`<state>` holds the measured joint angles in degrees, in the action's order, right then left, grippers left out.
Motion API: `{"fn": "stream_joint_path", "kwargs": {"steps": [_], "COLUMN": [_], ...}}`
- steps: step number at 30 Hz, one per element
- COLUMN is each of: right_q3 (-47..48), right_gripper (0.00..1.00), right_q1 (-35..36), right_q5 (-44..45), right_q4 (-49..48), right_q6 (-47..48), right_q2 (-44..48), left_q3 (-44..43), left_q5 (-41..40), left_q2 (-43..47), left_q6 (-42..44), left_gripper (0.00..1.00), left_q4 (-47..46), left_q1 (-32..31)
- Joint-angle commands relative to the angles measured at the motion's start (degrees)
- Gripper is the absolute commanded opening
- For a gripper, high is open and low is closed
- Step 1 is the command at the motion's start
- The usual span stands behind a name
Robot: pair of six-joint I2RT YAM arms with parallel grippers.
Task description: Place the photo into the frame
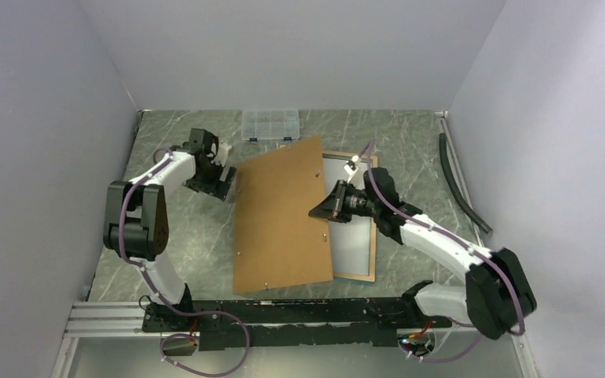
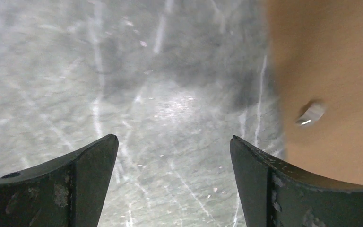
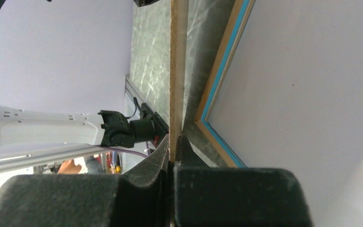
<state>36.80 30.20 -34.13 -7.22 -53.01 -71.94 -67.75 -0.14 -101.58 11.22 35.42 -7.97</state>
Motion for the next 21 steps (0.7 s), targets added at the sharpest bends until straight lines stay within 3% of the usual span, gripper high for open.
{"fn": "stream_joint_path", "kwargs": {"steps": [1, 10, 14, 21], "right_q3": [3.98, 3.34, 3.40, 6.49], "right_gripper": [0.00, 0.00, 0.00, 0.00], "right_q1": [-3.67, -19.63, -24.41, -26.21], "right_q5": [4.54, 0.52, -4.58, -9.62], "right_q4": [4.54, 23.62, 27.42, 28.77], "right_q6": [3.67, 6.45, 8.51, 10.93], "right_q2": [9.56, 23.59, 24.30, 21.15], "left_q3": [-6.98, -8.75, -8.27, -7.83], "left_q5": [4.39, 6.58, 7.41, 8.31], "left_q2": [5.31, 5.77, 5.18, 4.36], "left_q6": [-0.37, 0.04, 0.25, 0.55], "left_gripper": [0.94, 0.95, 0.95, 0.95], "left_q4": [4.81, 7.11, 6.97, 6.87], "left_q1": [3.59, 4.62, 4.57, 3.99]}}
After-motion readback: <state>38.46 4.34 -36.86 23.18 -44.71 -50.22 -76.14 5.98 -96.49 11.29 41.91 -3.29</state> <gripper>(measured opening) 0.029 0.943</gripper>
